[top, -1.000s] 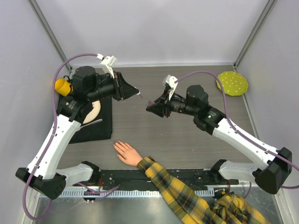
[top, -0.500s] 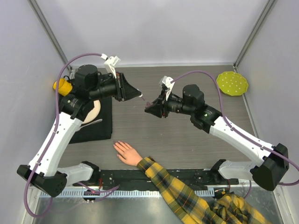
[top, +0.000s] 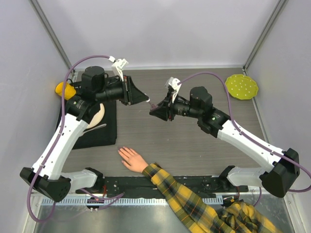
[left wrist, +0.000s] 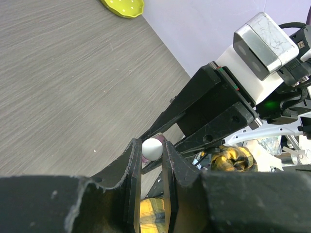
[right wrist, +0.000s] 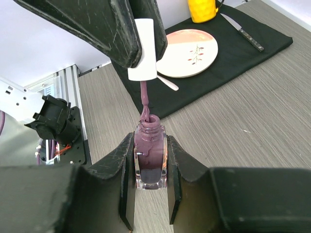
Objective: Paint the nails
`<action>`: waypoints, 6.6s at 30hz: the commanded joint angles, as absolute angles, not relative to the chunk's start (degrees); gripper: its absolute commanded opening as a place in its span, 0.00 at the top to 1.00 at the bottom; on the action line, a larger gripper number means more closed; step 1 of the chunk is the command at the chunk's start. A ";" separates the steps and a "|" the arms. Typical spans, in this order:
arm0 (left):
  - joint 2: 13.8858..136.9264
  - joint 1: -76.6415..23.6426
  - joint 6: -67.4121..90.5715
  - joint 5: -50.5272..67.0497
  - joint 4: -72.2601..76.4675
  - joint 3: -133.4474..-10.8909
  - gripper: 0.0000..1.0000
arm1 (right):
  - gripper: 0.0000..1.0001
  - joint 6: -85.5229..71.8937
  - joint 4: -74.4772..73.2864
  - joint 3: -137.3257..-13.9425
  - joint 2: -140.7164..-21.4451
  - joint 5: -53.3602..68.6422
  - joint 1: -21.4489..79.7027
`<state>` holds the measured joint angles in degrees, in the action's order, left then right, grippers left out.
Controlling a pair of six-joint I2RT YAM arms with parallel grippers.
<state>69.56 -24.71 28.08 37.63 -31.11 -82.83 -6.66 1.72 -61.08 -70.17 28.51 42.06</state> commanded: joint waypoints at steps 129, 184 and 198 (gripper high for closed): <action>69.35 -32.26 14.06 39.38 -36.22 -84.73 0.88 | 0.99 -14.68 22.33 -61.61 -64.60 33.31 43.07; 60.99 -34.61 38.94 5.57 -27.60 -88.68 0.33 | 0.99 -10.37 14.68 -59.85 -63.10 15.12 43.15; 69.34 -57.30 26.28 -28.13 -18.90 -87.98 0.50 | 0.99 -9.23 12.22 -61.35 -63.20 11.69 43.15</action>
<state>69.69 -56.77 28.40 -21.63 -26.20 -87.68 -10.41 10.79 -58.67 -64.07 13.08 43.27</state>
